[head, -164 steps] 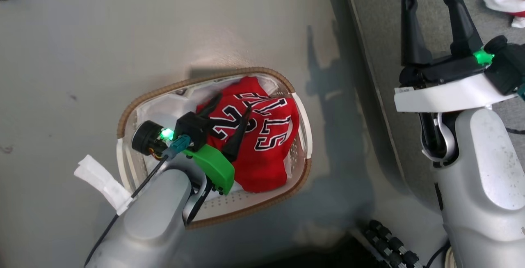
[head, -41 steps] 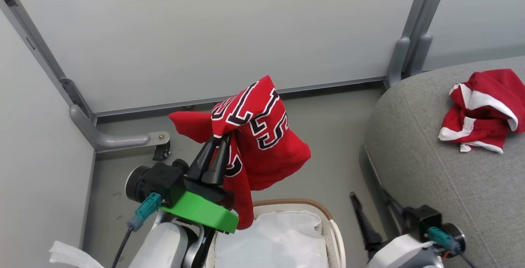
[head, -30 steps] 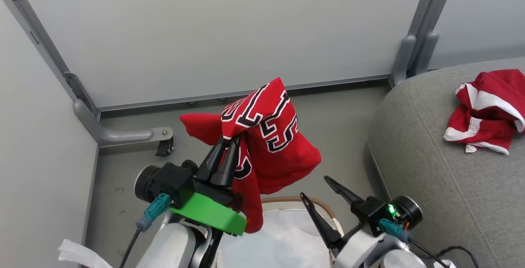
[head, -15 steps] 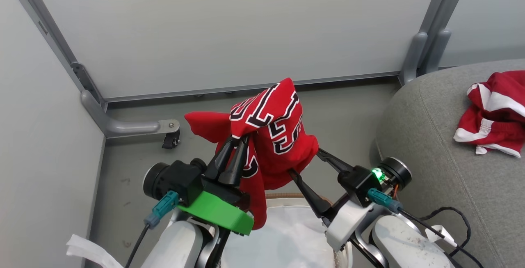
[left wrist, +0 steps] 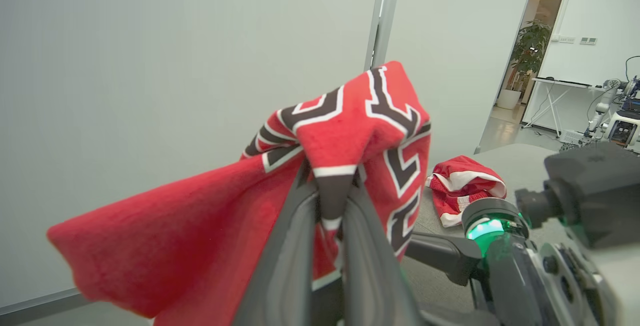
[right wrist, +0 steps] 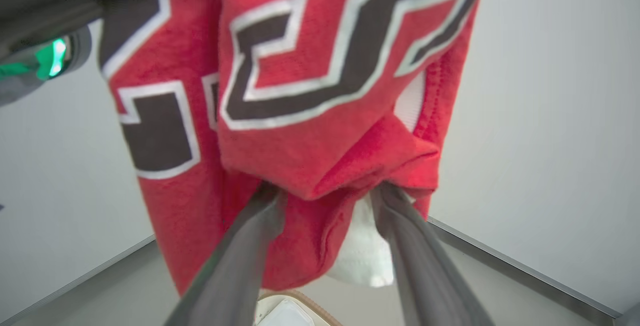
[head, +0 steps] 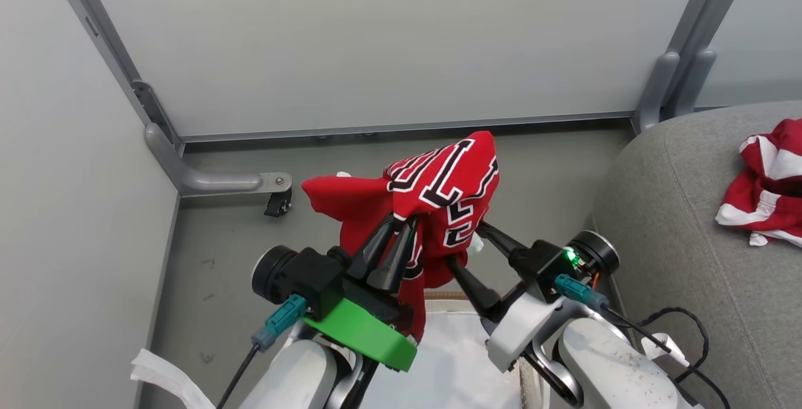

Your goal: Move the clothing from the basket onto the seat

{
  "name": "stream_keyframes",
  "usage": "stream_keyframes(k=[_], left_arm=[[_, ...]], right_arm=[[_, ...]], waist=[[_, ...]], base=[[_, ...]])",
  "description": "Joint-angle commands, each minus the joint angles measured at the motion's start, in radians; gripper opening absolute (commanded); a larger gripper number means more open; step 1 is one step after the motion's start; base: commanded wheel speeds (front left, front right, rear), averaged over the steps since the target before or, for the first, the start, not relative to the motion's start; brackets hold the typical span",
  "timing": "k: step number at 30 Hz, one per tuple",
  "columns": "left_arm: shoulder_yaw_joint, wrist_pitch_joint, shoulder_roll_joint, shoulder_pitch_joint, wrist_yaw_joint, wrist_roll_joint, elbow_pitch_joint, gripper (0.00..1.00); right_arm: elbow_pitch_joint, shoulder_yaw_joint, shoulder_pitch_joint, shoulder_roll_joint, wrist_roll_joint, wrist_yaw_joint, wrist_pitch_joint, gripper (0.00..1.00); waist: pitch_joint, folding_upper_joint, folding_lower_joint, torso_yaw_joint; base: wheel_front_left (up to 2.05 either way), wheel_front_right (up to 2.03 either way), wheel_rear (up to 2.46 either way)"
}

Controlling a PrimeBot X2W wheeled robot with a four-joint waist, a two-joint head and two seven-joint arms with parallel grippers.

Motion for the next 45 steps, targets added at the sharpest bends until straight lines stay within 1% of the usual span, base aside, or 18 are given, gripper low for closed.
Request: stream_keyframes(k=[1, 8, 18, 19, 20, 30, 34, 38, 45], left_arm=[[-0.003, 0.0, 0.0, -0.017, -0.003, -0.007, -0.003, 0.0], [-0.007, 0.0, 0.01, -0.019, -0.003, -0.011, 0.004, 0.0], [0.013, 0.0, 0.008, -0.022, -0.003, 0.0, -0.008, 0.0], [0.014, 0.0, 0.007, -0.02, -0.003, 0.001, -0.011, 0.74], [0.012, 0.0, 0.007, -0.019, -0.003, 0.003, -0.009, 1.0], [0.02, 0.0, 0.003, -0.011, -0.003, 0.011, -0.014, 1.0], [0.028, 0.0, 0.004, -0.003, -0.003, 0.013, -0.009, 1.0], [0.033, 0.0, 0.008, 0.007, -0.003, 0.014, -0.005, 1.0], [0.035, 0.0, 0.011, 0.016, -0.003, 0.018, 0.004, 1.0]], right_arm=[[-0.005, -0.012, 0.003, 0.004, 0.004, -0.001, -0.002, 0.0], [-0.017, -0.046, 0.026, 0.014, 0.002, -0.001, -0.002, 0.0], [-0.022, -0.059, 0.037, 0.02, 0.003, -0.001, -0.002, 0.0], [-0.023, -0.061, 0.037, 0.021, 0.002, -0.001, -0.002, 0.0], [-0.025, -0.063, 0.038, 0.021, 0.001, -0.001, -0.002, 0.0], [-0.036, -0.084, 0.054, 0.025, 0.001, -0.001, -0.002, 0.0], [-0.041, -0.091, 0.06, 0.027, 0.004, -0.001, -0.002, 0.0], [-0.046, -0.097, 0.072, 0.032, 0.007, -0.001, -0.002, 0.0], [-0.056, -0.097, 0.087, 0.038, 0.009, -0.001, -0.002, 0.0]], waist=[[0.001, 0.0, 0.0, 0.008], [0.007, 0.0, 0.0, 0.019], [0.012, 0.0, 0.0, 0.006], [0.013, 0.0, 0.0, 0.005], [0.013, 0.0, 0.0, 0.004], [0.016, 0.0, 0.0, -0.004], [0.015, 0.0, 0.0, -0.02], [0.015, 0.0, 0.0, -0.059], [0.018, 0.0, 0.0, -0.179]], base=[[0.0, 0.0, 0.0], [0.0, 0.0, 0.0], [0.0, 0.0, 0.0], [0.0, 0.0, 0.0], [0.0, 0.0, 0.0], [0.0, 0.0, 0.0], [0.0, 0.0, 0.0], [0.0, 0.0, 0.0], [0.0, 0.0, 0.0]])
